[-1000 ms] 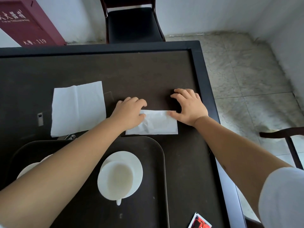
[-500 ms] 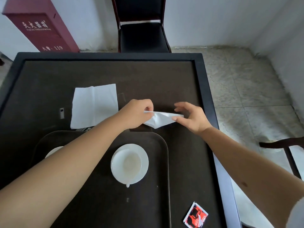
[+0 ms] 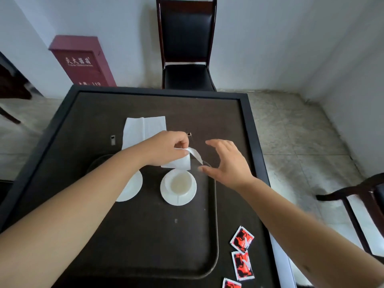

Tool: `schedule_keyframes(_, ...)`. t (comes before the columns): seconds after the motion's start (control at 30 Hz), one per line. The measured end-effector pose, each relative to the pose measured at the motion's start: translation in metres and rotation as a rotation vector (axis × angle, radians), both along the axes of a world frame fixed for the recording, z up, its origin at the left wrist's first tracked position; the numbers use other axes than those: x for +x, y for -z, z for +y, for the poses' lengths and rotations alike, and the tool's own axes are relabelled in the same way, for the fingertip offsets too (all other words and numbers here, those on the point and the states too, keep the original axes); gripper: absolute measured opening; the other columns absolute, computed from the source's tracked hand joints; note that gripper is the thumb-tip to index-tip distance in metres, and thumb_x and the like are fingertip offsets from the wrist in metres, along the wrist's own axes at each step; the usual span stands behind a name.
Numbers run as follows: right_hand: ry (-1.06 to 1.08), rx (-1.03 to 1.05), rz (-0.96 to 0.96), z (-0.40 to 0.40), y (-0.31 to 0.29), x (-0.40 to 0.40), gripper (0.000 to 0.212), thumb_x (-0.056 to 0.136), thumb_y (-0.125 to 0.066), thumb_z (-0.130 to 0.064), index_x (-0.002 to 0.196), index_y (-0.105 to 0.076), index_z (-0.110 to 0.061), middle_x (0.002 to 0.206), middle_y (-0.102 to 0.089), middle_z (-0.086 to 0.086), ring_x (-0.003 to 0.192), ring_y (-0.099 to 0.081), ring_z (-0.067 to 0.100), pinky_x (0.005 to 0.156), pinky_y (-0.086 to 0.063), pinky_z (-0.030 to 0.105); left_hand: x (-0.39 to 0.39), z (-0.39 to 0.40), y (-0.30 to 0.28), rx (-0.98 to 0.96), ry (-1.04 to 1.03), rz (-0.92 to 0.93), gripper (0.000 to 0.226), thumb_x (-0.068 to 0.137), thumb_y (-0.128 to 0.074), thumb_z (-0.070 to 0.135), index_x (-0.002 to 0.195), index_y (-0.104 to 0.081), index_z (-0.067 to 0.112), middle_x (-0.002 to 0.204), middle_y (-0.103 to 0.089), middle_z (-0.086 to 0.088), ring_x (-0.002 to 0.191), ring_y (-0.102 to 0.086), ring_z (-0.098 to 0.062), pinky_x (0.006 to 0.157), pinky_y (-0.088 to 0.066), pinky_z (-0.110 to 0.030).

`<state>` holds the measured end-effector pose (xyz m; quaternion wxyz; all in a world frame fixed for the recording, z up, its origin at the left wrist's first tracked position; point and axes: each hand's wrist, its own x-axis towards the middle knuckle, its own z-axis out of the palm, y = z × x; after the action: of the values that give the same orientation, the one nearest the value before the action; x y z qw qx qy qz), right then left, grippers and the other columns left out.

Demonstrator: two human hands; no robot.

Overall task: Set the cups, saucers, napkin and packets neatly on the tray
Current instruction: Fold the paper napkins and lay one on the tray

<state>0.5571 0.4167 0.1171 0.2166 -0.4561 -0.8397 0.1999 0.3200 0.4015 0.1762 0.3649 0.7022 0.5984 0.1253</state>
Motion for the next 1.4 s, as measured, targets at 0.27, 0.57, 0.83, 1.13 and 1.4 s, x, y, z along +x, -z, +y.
schedule_keyframes(0.27,-0.029,0.163,-0.037,-0.087,-0.029,-0.036,0.023,0.08,-0.066,-0.013,0.101,-0.072,-0.017,0.101,-0.07,-0.006,0.098,-0.06,0.025,0.076,-0.049,0.039,-0.03,-0.092,-0.044,0.009,0.044,0.014,0.01,0.084,-0.057,0.035,0.076,-0.052,0.039,0.08,-0.06,0.014,0.063,-0.049,-0.002,0.06,-0.042,-0.024)
schedule_keyframes(0.57,0.009,-0.552,0.502,-0.179,-0.078,-0.07,0.03,0.082,-0.052,-0.014,0.101,-0.067,-0.033,0.093,-0.065,-0.01,0.079,-0.06,0.012,0.068,-0.047,0.025,-0.094,-0.185,-0.063,0.068,-0.044,-0.011,0.01,0.089,-0.06,0.039,0.081,-0.059,0.046,0.077,-0.063,0.024,0.065,-0.056,-0.001,0.061,-0.047,-0.026)
schedule_keyframes(0.83,-0.046,-0.725,0.565,-0.238,-0.084,-0.127,0.033,0.078,-0.07,-0.03,0.11,-0.064,-0.032,0.099,-0.065,-0.012,0.096,-0.062,0.018,0.076,-0.051,0.027,-0.148,-0.241,-0.049,-0.004,-0.118,-0.109,0.009,0.092,-0.062,0.035,0.087,-0.068,0.038,0.086,-0.065,0.028,0.086,-0.058,0.011,0.072,-0.045,-0.019)
schedule_keyframes(1.13,0.087,-0.874,0.702,-0.262,-0.063,-0.158,0.028,0.092,-0.06,-0.038,0.102,-0.076,-0.017,0.106,-0.074,0.008,0.102,-0.068,0.03,0.091,-0.053,0.042,-0.191,-0.273,-0.031,-0.223,-0.129,-0.272,0.008,0.08,-0.076,0.037,0.085,-0.07,0.035,0.09,-0.072,0.013,0.084,-0.069,-0.005,0.064,-0.053,-0.018)
schedule_keyframes(1.4,0.306,-0.912,0.666,-0.267,-0.023,-0.166,0.016,0.096,-0.061,-0.022,0.094,-0.076,-0.015,0.096,-0.076,0.006,0.092,-0.072,0.028,0.082,-0.058,0.04,-0.176,-0.294,0.045,-0.438,-0.588,-0.714,0.011,0.091,-0.067,0.024,0.093,-0.068,0.013,0.1,-0.075,-0.005,0.095,-0.07,-0.022,0.084,-0.054,-0.04)
